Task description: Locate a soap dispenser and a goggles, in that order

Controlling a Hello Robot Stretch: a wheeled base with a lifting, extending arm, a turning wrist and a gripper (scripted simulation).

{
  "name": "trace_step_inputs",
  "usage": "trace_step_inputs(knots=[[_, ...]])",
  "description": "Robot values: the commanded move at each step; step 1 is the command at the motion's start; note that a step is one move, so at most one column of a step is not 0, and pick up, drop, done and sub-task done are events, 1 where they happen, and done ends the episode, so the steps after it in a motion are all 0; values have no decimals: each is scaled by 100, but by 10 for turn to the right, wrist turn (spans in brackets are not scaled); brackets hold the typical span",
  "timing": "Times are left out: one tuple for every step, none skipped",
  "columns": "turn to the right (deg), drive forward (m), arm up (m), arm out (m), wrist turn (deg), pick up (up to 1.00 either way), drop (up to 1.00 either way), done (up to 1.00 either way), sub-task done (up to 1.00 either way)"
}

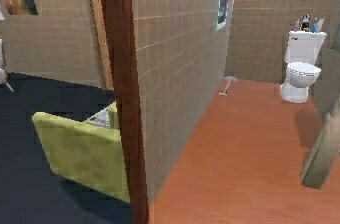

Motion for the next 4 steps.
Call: trace_step_inputs(knots=[[0, 50, 0, 0, 0, 0, 0, 0, 0], [-450, 0, 0, 0, 0, 0, 0, 0, 0], [-180, 0, 0, 0, 0, 0, 0, 0, 0], [-30, 0, 0, 0, 0, 0, 0, 0, 0]])
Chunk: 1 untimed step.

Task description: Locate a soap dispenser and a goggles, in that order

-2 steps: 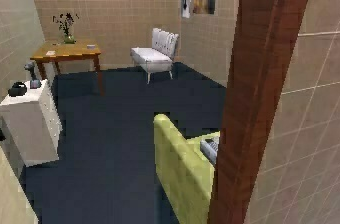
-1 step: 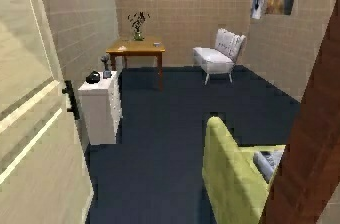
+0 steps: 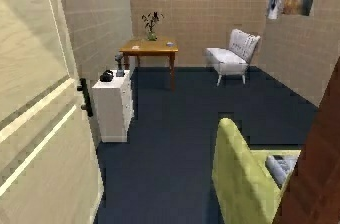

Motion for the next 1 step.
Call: trace_step_inputs(knots=[[0, 100, 0, 0, 0, 0, 0, 0, 0]])
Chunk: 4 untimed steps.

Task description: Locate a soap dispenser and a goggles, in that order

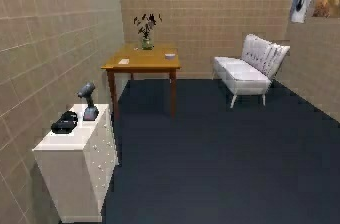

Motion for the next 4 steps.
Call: trace_step_inputs(knots=[[0, 35, 0, 0, 0, 0, 0, 0, 0], [-420, 0, 0, 0, 0, 0, 0, 0, 0], [0, 30, 0, 0, 0, 0, 0, 0, 0], [0, 0, 0, 0, 0, 0, 0, 100, 0]])
